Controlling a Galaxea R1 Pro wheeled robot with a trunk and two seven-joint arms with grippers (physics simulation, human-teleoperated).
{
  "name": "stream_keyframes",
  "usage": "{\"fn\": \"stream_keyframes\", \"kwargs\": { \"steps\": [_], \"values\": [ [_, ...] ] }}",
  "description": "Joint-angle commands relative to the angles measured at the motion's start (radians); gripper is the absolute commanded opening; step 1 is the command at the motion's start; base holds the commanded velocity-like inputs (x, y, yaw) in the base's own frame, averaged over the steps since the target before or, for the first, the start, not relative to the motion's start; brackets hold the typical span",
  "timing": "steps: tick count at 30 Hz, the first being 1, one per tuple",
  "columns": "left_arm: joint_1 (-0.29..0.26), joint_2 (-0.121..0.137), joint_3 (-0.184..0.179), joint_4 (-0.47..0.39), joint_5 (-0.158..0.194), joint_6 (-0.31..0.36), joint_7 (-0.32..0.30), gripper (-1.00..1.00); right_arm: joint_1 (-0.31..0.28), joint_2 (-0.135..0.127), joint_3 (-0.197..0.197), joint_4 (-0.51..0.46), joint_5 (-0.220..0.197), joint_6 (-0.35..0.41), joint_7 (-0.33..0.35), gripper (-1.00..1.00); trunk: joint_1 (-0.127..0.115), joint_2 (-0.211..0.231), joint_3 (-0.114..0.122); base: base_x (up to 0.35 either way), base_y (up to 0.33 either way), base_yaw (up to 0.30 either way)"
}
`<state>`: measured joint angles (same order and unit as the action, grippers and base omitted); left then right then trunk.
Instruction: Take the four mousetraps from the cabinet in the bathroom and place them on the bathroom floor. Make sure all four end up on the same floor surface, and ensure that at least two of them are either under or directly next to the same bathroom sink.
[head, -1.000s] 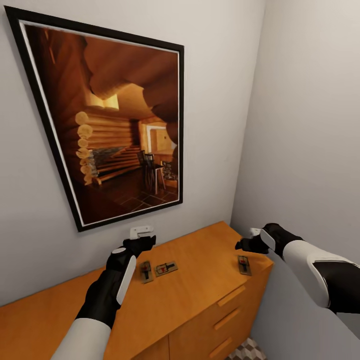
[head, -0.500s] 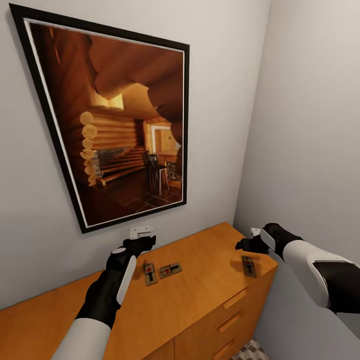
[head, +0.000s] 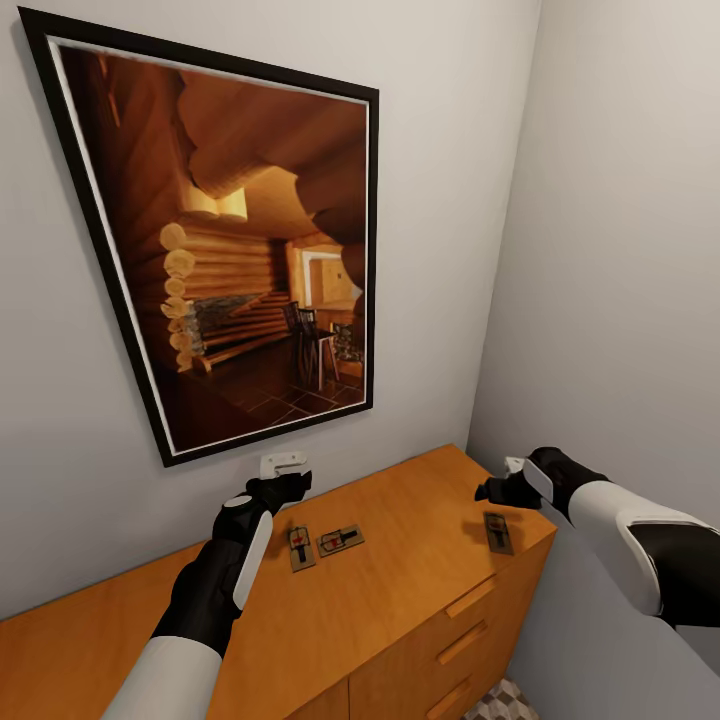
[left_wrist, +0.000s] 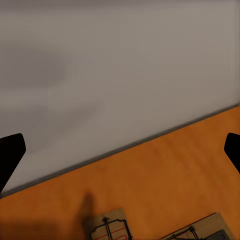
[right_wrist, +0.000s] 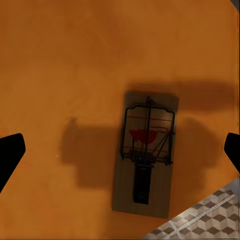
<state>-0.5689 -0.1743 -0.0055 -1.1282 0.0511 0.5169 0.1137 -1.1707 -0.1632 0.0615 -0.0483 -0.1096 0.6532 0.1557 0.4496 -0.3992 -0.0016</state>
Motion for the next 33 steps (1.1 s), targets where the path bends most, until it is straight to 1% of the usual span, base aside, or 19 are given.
{"fn": "stream_keyframes", "kwargs": {
  "steps": [1, 8, 12, 15, 18, 19, 24, 25, 28, 33],
  "values": [
    [0.0, 0.0, -0.001, -0.001, 0.006, 0.005, 0.006, 1.0, 0.0, -0.001, 0.007, 0.0, -0.01, 0.005, -0.003, 1.0, 0.0, -0.001, 0.0, 0.0, 0.0, 0.0],
    [0.0, 0.0, 0.0, -0.001, 0.006, 0.003, 0.006, 1.0, 0.0, -0.003, 0.007, 0.014, -0.01, 0.0, -0.036, 1.0, 0.0, -0.001, 0.0, 0.0, 0.0, 0.0],
    [0.0, 0.0, -0.001, -0.001, 0.006, 0.003, 0.006, 1.0, 0.001, -0.003, 0.007, 0.02, -0.01, -0.005, -0.04, 1.0, 0.0, -0.001, 0.0, 0.0, 0.0, 0.0],
    [0.0, 0.0, -0.001, -0.001, 0.006, 0.003, 0.006, 1.0, 0.001, -0.001, 0.007, 0.026, -0.011, -0.023, -0.042, 1.0, 0.0, -0.001, 0.0, 0.0, 0.0, 0.0],
    [0.0, 0.0, -0.001, -0.001, 0.006, 0.003, 0.006, 1.0, 0.003, 0.001, 0.007, 0.039, -0.011, -0.063, -0.044, 1.0, 0.0, -0.001, 0.0, 0.0, 0.0, 0.0],
    [0.0, 0.0, -0.001, -0.001, 0.006, 0.003, 0.006, 1.0, 0.004, 0.002, 0.007, 0.056, -0.011, -0.103, -0.044, 1.0, 0.0, -0.001, 0.0, 0.0, 0.0, 0.0],
    [0.0, 0.0, -0.001, -0.001, 0.007, 0.003, 0.006, 1.0, 0.006, 0.006, 0.007, 0.098, -0.012, -0.227, -0.049, 1.0, 0.0, -0.001, 0.0, 0.0, 0.0, 0.0],
    [0.0, 0.0, -0.001, 0.0, 0.006, 0.003, 0.006, 1.0, 0.007, 0.008, 0.007, 0.106, -0.012, -0.262, -0.057, 1.0, 0.0, -0.001, 0.0, 0.0, 0.0, 0.0],
    [0.0, 0.0, -0.002, 0.001, 0.006, 0.003, 0.006, 1.0, 0.007, 0.009, 0.007, 0.113, -0.012, -0.293, -0.075, 1.0, 0.0, -0.001, 0.0, 0.0, 0.0, 0.0],
    [0.0, 0.0, -0.004, 0.002, 0.007, 0.003, 0.006, 1.0, 0.008, 0.009, 0.007, 0.118, -0.013, -0.314, -0.094, 1.0, 0.0, -0.001, 0.0, 0.0, 0.0, 0.0]
  ]
}}
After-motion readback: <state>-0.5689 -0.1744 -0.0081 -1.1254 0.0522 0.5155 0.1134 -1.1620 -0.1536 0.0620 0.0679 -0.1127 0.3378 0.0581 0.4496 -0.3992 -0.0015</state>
